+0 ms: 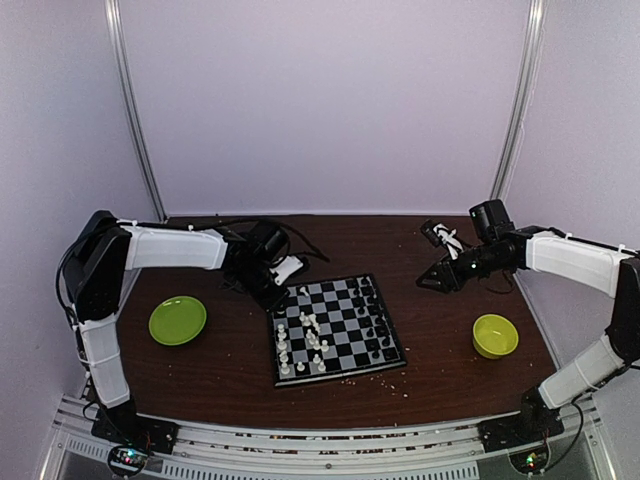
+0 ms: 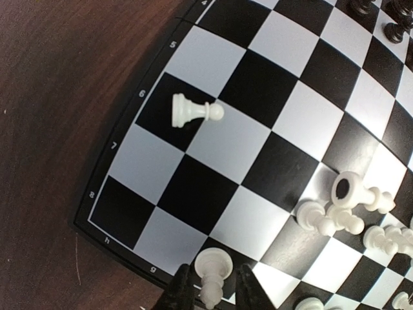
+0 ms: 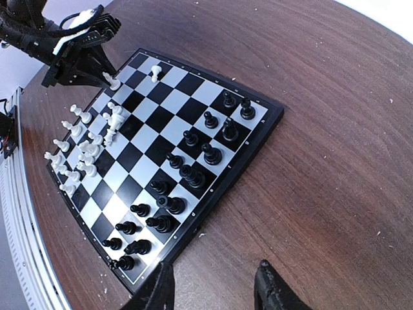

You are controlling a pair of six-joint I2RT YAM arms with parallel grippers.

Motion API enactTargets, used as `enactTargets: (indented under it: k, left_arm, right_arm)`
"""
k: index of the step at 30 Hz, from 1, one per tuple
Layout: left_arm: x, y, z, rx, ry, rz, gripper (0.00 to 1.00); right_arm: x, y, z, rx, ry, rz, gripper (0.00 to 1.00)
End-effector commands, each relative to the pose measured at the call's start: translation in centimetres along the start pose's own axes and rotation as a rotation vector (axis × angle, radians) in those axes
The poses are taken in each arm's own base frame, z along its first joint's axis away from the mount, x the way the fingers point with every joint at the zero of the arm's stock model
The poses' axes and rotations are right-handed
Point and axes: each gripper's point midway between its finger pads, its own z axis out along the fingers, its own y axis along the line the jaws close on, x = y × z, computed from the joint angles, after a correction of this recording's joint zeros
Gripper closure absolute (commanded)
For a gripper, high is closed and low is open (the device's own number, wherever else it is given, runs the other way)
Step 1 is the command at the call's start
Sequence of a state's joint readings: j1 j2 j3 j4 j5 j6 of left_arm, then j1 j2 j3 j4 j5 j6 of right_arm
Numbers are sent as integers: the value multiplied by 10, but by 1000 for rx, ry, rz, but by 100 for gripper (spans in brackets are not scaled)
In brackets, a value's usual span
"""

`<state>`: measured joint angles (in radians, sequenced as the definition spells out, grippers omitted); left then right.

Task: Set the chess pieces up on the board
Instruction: Place the bishop on c1, then pick up the pawn from the chessboard.

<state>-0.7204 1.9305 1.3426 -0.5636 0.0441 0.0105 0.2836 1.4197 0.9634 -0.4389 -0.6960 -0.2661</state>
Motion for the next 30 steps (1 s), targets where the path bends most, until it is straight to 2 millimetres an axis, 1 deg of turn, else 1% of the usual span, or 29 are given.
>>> enactTargets:
  k: [1,3,6,9,12,15,18,21,24,30]
  left_arm:
    - [-4,6,-12,-19,-10,-2,74]
    - [-11,7,-26,-27,-29,5,71]
    - [-26,5,-46,-21,-85,27,68]
    - [-40,9,-53,-34,-118,49,67]
    - [-54,6,-49,-11,-132,115,67]
    - [-65,-9,-46,92,-167,247,66]
    - [-72,-19,-47,187,-216,379,62]
    - [-77,-10,-39,192,-203,441,61]
    - [-74,-3,-25,213,-142,476,60]
    - [-77,9,-5,223,-125,488,57]
  right_arm:
    - [-11,-1,-5,1,-22,-21,58]
    - [-11,0,-6,0,-23,-21,58]
    - [-12,0,-6,-1,-23,-20,58]
    - [-12,0,-5,-6,-23,-22,58]
    - [-12,0,-5,-7,-21,-22,58]
    - [-12,1,-7,-7,-24,-24,58]
    - [-12,2,-8,-7,-26,-28,58]
    - [-12,2,-9,-1,-28,-29,58]
    - [-12,1,-9,0,-28,-30,58]
    - [-9,-2,-7,0,-17,-25,58]
